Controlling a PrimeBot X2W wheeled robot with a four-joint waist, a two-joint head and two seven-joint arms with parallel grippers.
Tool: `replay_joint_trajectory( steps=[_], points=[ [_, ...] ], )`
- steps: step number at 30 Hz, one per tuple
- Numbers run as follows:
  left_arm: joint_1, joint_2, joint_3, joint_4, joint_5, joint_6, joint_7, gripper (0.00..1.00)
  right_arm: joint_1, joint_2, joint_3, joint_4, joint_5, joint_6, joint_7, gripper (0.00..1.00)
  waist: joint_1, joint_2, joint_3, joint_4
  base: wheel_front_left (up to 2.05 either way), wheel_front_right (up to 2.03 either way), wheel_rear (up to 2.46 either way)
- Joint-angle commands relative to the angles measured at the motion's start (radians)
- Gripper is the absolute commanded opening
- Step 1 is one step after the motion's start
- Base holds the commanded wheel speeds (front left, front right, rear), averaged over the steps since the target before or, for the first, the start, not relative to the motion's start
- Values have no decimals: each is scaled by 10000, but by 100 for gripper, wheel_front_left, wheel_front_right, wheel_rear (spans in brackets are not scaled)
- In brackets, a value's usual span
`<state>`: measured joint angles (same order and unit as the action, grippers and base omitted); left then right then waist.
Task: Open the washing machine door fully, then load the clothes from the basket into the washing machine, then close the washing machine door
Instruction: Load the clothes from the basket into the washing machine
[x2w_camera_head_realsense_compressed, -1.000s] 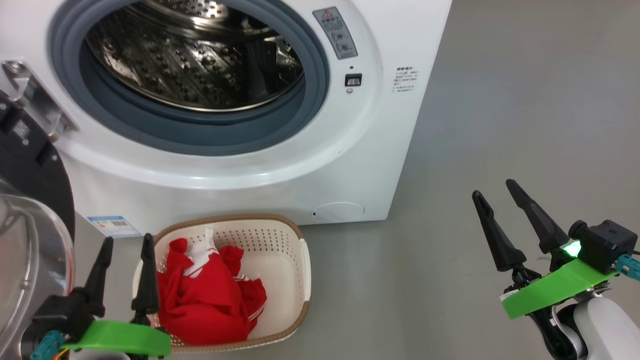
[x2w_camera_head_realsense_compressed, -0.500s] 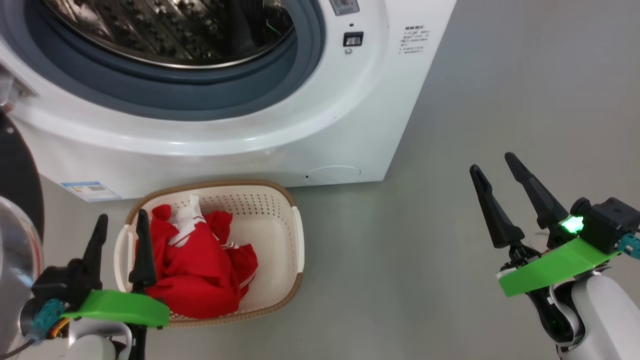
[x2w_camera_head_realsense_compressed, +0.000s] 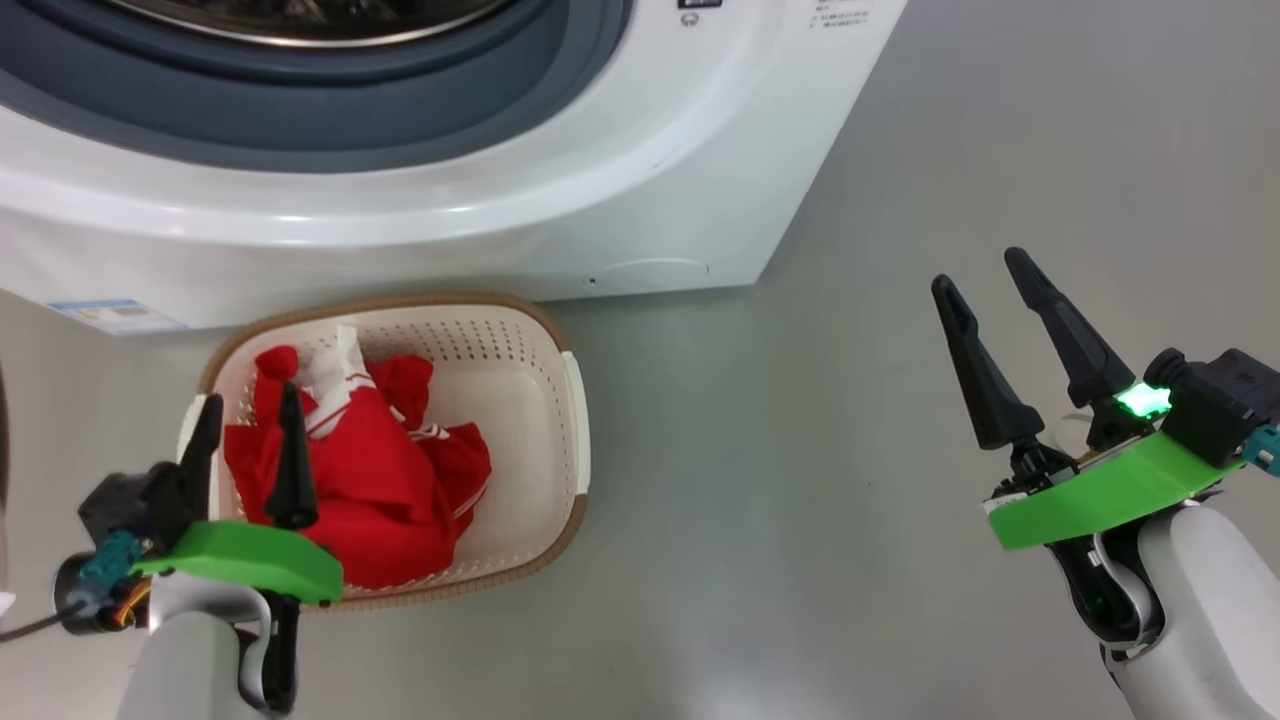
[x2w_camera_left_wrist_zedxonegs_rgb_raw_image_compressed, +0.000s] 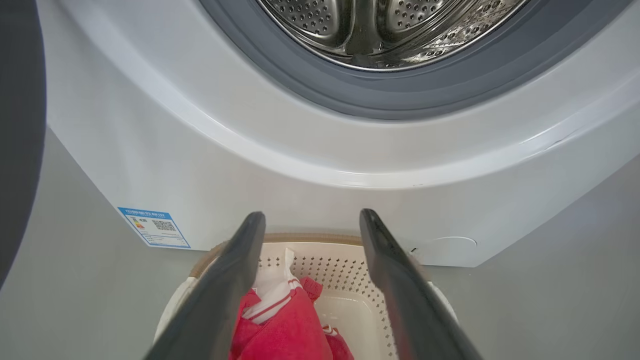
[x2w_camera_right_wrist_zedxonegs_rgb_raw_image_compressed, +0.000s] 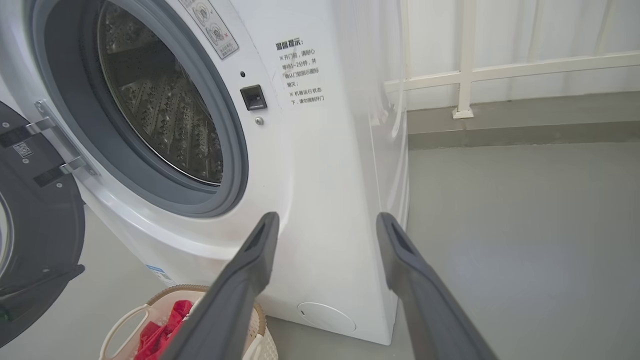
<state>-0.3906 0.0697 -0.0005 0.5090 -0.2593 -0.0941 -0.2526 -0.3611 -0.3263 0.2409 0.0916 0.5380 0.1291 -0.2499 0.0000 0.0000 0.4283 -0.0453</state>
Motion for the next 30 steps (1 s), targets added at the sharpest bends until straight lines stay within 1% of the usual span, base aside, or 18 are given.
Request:
replay_joint_trajectory(
  steps=[1,10,15,23,30],
  points=[
    [-172,251,314,-97,60,-68,-92,100,-3,-34,165,-250,-71,16,-118,100,0,0,320,-82,0,0,0],
    [-1275,396,430,1744,-101,-159,-92,100,-409,33,259,-352,-89,16,-118,100,0,0,1203,-300,0,0,0],
    [-2044,520,497,2839,-288,-252,-92,100,-647,61,201,-459,-111,16,-118,100,0,0,1878,-425,0,0,0],
    [-3066,752,296,4542,-517,-339,-92,100,-1017,188,197,-595,-143,16,-118,100,0,0,2653,-645,0,0,0],
    [-3894,893,-143,5881,-858,-362,18,100,-1270,343,239,-650,-155,16,-118,100,0,0,3121,-875,0,0,0]
  ],
)
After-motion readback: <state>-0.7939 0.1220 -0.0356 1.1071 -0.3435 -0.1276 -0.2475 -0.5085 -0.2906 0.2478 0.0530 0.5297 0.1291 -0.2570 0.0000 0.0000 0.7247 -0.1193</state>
